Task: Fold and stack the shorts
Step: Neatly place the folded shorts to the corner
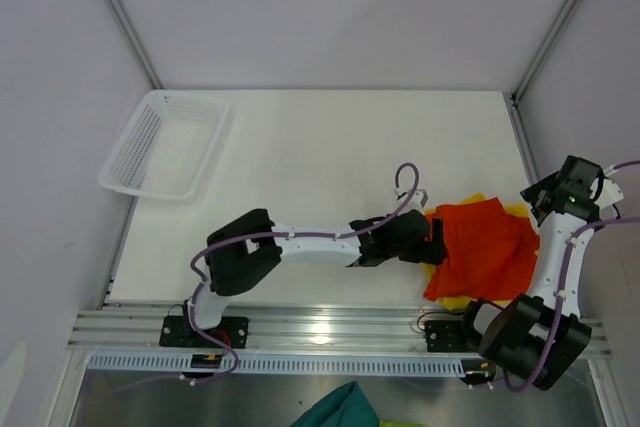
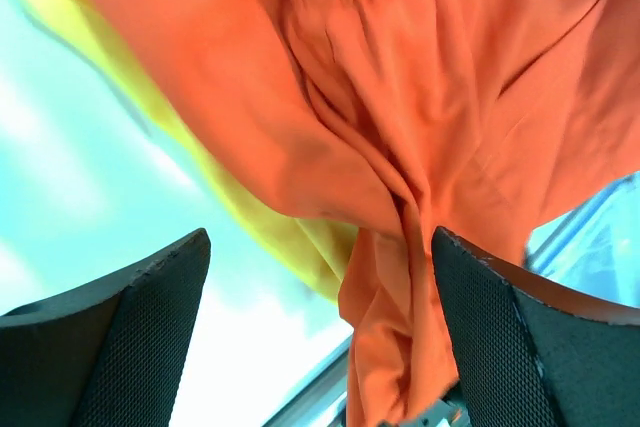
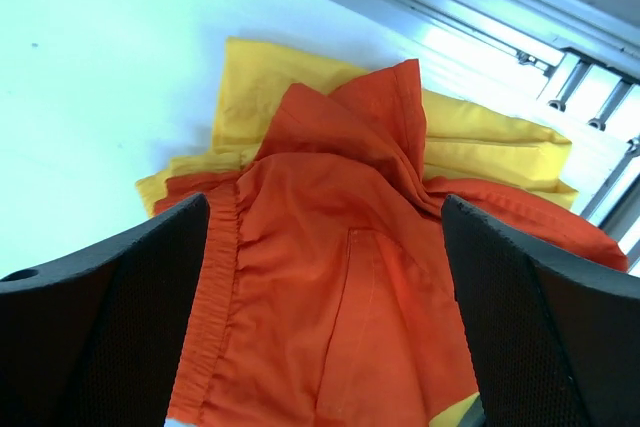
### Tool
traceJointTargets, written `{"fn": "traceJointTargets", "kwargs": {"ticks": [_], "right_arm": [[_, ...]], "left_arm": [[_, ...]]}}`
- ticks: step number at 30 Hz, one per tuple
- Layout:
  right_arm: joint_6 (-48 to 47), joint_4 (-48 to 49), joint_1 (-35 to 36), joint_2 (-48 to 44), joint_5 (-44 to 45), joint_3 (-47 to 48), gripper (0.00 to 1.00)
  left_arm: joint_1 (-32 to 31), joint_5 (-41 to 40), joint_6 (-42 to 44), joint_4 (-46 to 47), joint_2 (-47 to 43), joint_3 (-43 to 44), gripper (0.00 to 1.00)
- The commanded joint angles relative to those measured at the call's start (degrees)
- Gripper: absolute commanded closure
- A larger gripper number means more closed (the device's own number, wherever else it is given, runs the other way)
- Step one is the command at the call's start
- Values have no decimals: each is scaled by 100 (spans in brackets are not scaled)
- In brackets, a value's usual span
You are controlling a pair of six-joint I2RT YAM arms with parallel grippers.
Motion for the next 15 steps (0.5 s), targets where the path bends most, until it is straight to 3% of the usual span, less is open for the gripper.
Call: {"fn": "traceJointTargets", "kwargs": {"ticks": [1,6,10,15], "right_arm": [[43,-365,141,-237,231,313,3],[526,-857,361,-737,-112,-2,4],[676,-1086,317,-1273,-24,-284,3],[1255,-1806,168,-1275,582,-390,2]], "left_arm": [[130,167,78,96,-788,-281,7],[-36,588,-124,579,-1061,-731,7],[-336,361,-212,832,-1175,-1115,7],[-520,404,-379,1212,-1246,-1364,7]]}}
